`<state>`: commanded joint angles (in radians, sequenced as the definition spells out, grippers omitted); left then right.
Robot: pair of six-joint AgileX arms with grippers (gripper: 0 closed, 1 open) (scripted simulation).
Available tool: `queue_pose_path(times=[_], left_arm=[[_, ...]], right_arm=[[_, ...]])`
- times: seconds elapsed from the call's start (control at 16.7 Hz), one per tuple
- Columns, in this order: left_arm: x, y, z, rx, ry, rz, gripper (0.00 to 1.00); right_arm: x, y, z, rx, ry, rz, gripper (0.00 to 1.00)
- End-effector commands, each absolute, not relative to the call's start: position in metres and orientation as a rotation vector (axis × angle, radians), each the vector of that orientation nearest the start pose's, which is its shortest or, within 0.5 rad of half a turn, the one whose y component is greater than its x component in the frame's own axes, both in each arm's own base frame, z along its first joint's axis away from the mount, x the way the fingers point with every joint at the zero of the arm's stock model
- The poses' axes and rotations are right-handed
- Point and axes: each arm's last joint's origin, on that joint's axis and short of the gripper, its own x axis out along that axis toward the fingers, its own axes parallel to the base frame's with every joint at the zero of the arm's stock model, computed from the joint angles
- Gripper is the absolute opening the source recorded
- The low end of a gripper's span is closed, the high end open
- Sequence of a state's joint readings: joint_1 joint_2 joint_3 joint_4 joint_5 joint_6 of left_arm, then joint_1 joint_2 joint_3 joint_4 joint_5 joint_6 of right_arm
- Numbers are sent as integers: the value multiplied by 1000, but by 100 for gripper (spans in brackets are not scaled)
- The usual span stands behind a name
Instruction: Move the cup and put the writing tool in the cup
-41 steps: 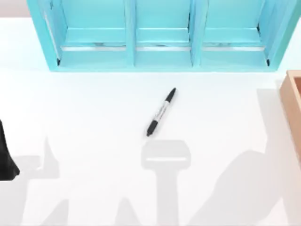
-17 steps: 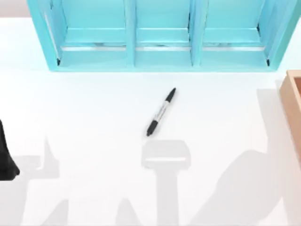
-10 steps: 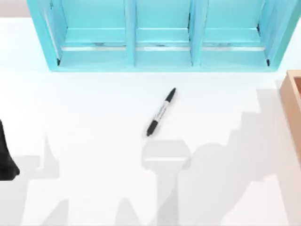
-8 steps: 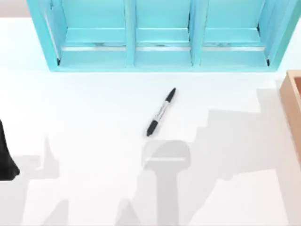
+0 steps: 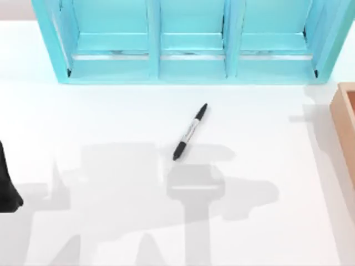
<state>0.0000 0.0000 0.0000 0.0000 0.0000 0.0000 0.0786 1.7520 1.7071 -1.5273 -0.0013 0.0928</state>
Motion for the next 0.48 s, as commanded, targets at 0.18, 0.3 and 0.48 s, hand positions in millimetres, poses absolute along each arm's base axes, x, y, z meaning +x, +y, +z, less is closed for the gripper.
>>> queue_pose_path(times=[0.18, 0.3, 0.48], left_arm=[[106, -1, 160, 0, 0, 0, 100], [106, -1, 160, 0, 0, 0, 100], [106, -1, 160, 0, 0, 0, 100]], right_arm=[[320, 30, 310, 10, 1572, -8, 0], [322, 29, 307, 15, 1577, -10, 0], [341, 52, 294, 4, 1561, -21, 0]])
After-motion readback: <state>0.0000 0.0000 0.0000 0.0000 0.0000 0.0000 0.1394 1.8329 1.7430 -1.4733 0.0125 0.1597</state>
